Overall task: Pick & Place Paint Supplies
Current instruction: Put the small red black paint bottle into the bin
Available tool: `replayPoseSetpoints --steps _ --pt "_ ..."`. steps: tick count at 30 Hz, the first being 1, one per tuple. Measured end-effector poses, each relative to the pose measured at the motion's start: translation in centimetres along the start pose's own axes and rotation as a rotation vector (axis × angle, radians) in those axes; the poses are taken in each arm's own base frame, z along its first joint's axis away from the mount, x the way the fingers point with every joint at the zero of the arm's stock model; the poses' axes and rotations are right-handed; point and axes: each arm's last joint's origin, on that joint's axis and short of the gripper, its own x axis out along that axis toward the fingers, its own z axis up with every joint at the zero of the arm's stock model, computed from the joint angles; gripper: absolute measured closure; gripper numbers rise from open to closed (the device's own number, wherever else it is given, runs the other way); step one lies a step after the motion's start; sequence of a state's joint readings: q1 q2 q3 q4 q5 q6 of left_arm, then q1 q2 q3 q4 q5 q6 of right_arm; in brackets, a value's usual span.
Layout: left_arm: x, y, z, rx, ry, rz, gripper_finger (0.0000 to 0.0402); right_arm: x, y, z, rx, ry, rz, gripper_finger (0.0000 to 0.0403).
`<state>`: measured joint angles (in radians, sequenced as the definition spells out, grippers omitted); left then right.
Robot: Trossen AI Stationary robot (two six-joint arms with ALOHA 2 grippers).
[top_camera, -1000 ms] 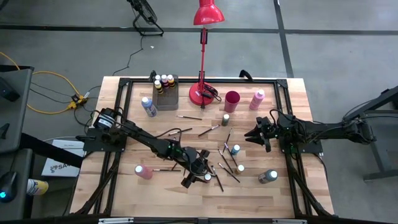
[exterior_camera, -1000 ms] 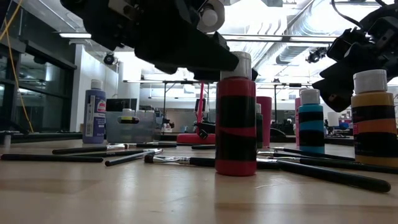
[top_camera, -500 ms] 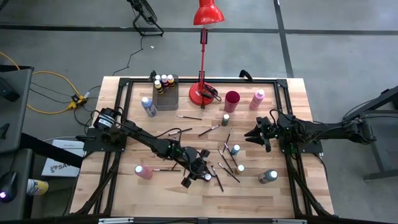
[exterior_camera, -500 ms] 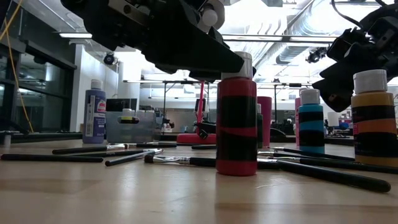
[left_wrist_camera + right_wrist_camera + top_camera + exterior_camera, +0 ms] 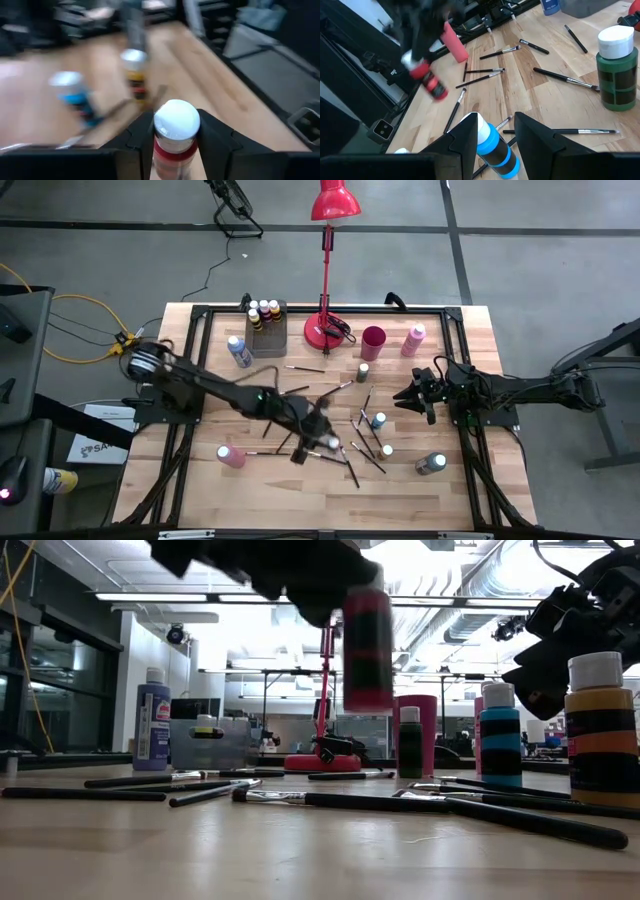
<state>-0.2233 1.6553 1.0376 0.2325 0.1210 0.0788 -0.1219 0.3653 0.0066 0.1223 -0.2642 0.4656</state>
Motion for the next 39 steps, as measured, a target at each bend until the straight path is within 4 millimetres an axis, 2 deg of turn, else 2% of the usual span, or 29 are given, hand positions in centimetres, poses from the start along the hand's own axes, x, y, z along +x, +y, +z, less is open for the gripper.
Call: replayPoseSetpoints --steps 3,7,10,15,20,25,30,39 --pt "-2.6 1.5 1.1 -0.012 0.000 0.148 0.0288 0.0 0.0 0.0 0.000 0.000 0.000 0.0280" --pt "-6.1 3.5 1.0 -0.055 0.032 0.375 0.0288 0.0 0.0 -0.1 0.002 0.007 -0.004 0.0280" --pt "-9.0 4.8 0.1 -0.132 0.045 0.547 0.0288 0.0 0.0 -0.1 0.002 0.007 -0.003 0.0280" --pt "-13.5 6.6 -2.9 -0.263 0.039 0.798 0.0288 0.0 0.0 -0.1 0.002 0.006 -0.003 0.0280" --pt "-16.7 8.5 -5.2 -0.362 0.023 0.999 0.0288 0.0 0.0 -0.1 0.002 0.006 -0.003 0.0280" --pt "-18.5 11.2 -6.2 -0.406 0.035 1.154 0.0288 0.0 0.0 -0.1 0.002 0.006 -0.003 0.0280" --pt "-19.2 14.0 -7.8 -0.463 0.078 1.302 0.0288 0.0 0.0 -0.1 0.002 0.005 -0.003 0.0280" --pt "-18.8 18.8 -10.2 -0.645 0.065 1.442 0.0288 0.0 0.0 -0.1 0.002 0.006 -0.003 0.0280"
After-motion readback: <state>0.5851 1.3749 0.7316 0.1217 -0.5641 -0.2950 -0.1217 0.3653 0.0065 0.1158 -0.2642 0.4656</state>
